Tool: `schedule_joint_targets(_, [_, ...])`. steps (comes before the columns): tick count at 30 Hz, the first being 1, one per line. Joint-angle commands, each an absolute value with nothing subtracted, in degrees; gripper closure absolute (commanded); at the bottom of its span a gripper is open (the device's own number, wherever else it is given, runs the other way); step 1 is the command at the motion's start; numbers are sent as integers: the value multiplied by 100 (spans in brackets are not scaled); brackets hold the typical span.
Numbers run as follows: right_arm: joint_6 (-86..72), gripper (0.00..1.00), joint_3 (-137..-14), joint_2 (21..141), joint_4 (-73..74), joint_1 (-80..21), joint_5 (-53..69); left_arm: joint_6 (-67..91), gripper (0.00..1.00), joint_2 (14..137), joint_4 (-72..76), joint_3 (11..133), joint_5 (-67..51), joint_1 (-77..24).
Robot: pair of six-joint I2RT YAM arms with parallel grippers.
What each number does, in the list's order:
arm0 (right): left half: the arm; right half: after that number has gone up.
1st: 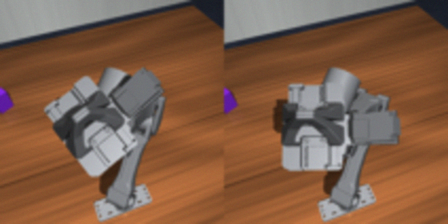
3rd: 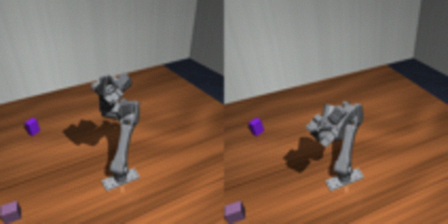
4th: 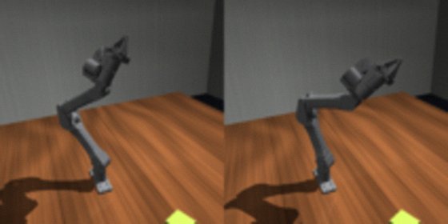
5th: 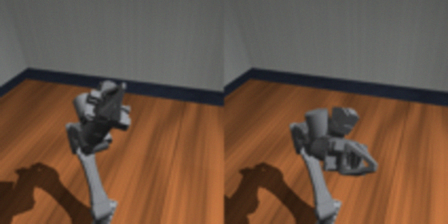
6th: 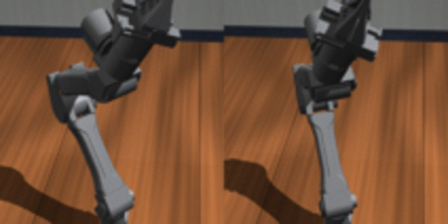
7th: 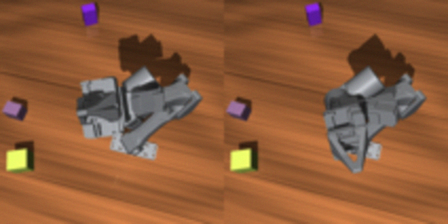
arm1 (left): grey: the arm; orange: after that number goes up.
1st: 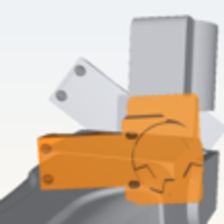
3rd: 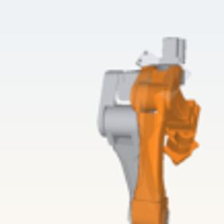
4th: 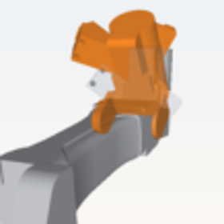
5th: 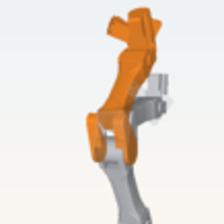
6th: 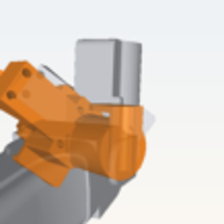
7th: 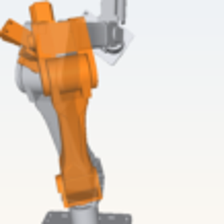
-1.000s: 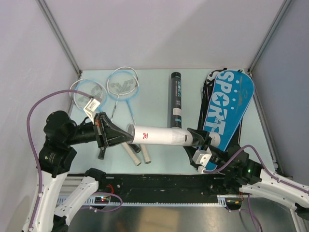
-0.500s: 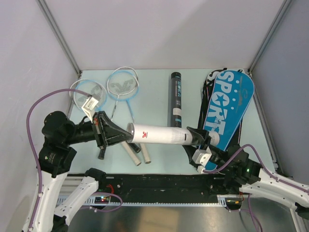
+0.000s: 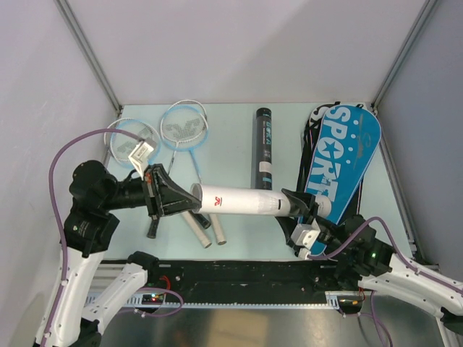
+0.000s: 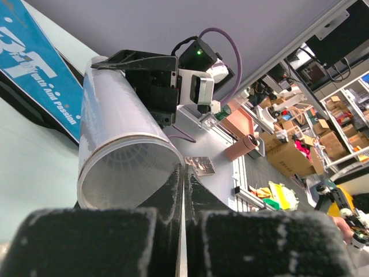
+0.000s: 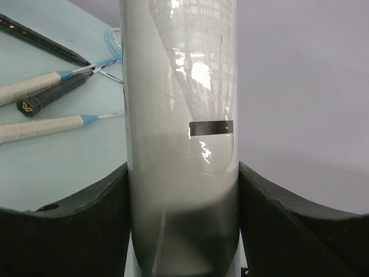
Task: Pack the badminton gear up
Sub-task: Close the lid on the shuttle tube.
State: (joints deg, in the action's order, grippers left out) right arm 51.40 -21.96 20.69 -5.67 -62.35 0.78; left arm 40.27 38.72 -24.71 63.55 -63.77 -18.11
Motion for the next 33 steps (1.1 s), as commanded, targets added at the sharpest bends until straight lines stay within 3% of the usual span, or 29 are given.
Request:
schedule_joint_targets(1, [5287, 61, -2319, 1879, -1105, -6224, 758, 4131, 99, 3987, -2349, 6297, -6473, -1833])
schedule_joint_targets(8, [5250, 61, -2281, 1842, -1051, -6213, 611, 4258, 71, 3957, -2350, 6486, -6350, -1829])
schedule_joint_targets(11, [5227, 61, -2277, 1827, -1053, -6214, 599, 4301, 64, 3988, -2347, 6551, -6247, -1828])
schedule_joint_targets(26, [5127, 61, -2263, 1853, -1115, -6217, 611, 4213, 64, 4226, -2339, 6571, -5780, -1828])
schedule_joint_targets(33, [4895, 63, -2109, 2012, -1797, -6203, 450, 4076, 64, 4173, -2342, 6153, -5715, -1834])
